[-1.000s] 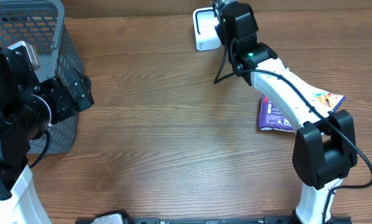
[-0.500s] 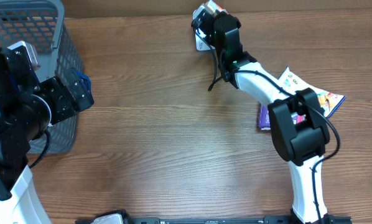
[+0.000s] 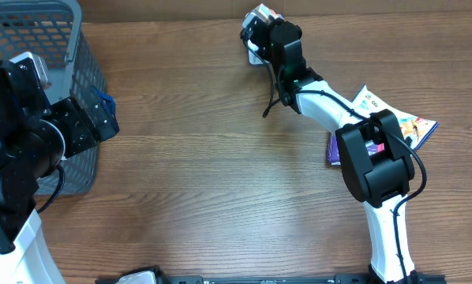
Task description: Scan the item barcode
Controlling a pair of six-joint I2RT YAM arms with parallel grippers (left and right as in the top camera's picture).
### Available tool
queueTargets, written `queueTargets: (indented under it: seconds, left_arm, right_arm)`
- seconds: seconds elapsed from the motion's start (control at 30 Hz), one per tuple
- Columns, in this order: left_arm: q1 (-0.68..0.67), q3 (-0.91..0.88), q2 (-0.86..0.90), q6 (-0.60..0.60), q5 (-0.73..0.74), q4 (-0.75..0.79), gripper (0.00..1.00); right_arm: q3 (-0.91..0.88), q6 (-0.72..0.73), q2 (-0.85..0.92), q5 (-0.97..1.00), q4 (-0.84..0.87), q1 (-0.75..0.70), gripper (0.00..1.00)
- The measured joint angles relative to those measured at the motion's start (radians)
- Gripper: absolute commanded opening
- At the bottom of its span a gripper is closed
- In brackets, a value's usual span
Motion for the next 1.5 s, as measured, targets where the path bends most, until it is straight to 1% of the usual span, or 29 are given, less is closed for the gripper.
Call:
queueTargets:
  seconds: [0.13,0.23,0.37,0.43,0.5,0.57,0.67,0.77,0.87,1.0,1.03,1.07,1.1,1.13,1.17,1.2,1.37,1.43,1.5]
  left_arm:
    - [0.0,0.0,0.0,0.0,0.0,0.0,1.0]
    - [0.0,0.0,0.0,0.0,0.0,0.0,1.0]
    - [0.0,0.0,0.0,0.0,0.0,0.0,1.0]
    - [0.0,0.0,0.0,0.0,0.0,0.0,1.0]
    - [0.0,0.0,0.0,0.0,0.0,0.0,1.0]
    - [0.0,0.0,0.0,0.0,0.0,0.0,1.0]
    - [0.0,0.0,0.0,0.0,0.0,0.0,1.0]
    - [0.0,0.0,0.0,0.0,0.0,0.0,1.0]
    - [0.0,0.0,0.0,0.0,0.0,0.0,1.0]
    - [0.0,0.0,0.0,0.0,0.0,0.0,1.0]
    - [0.0,0.0,0.0,0.0,0.0,0.0,1.0]
    - [0.0,0.0,0.0,0.0,0.0,0.0,1.0]
    - [0.0,0.0,0.0,0.0,0.0,0.0,1.0]
    - [0.0,0.0,0.0,0.0,0.0,0.0,1.0]
    - [0.0,0.0,0.0,0.0,0.0,0.0,1.0]
    - [0.0,0.0,0.0,0.0,0.0,0.0,1.0]
    - [0.0,0.0,0.0,0.0,0.0,0.0,1.0]
    - [0.0,0.0,0.0,0.0,0.0,0.0,1.0]
    - [0.0,0.0,0.0,0.0,0.0,0.0,1.0]
  right_arm:
    - [0.049,0.146,0.001,0.113,-0.017,-0.003,0.04]
    - [0.114,0.256,-0.008,0.202,-0.09,-0.021,0.04]
    - [0.148,0.426,-0.064,0.283,-0.299,-0.088,0.04]
    - [0.153,0.552,-0.108,0.306,-0.473,-0.157,0.04]
    - [0.155,0.668,-0.147,0.319,-0.607,-0.237,0.04]
    - [0.16,0.805,-0.181,0.327,-0.754,-0.346,0.04]
    - [0.167,0.981,-0.204,0.295,-0.934,-0.52,0.04]
    - [0.168,1.107,-0.206,0.205,-1.053,-0.69,0.04]
    - [0.168,1.181,-0.206,0.089,-1.107,-0.827,0.04]
    - [0.168,1.226,-0.205,-0.04,-1.133,-0.953,0.04]
    - [0.168,1.234,-0.205,-0.063,-1.136,-0.973,0.05]
    - [0.168,1.239,-0.204,-0.083,-1.138,-0.991,0.17]
    - [0.168,1.247,-0.203,-0.102,-1.139,-1.012,0.62]
    - [0.167,1.25,-0.202,-0.116,-1.14,-1.029,0.89]
    - [0.168,1.254,-0.202,-0.122,-1.141,-1.034,0.98]
    - [0.167,1.255,-0.201,-0.132,-1.14,-1.041,1.0]
    - [0.168,1.253,-0.201,-0.165,-1.174,-1.046,1.0]
    - [0.168,1.254,-0.201,-0.204,-1.177,-1.045,1.0]
    - [0.168,1.222,-0.202,-0.303,-1.176,-1.044,1.0]
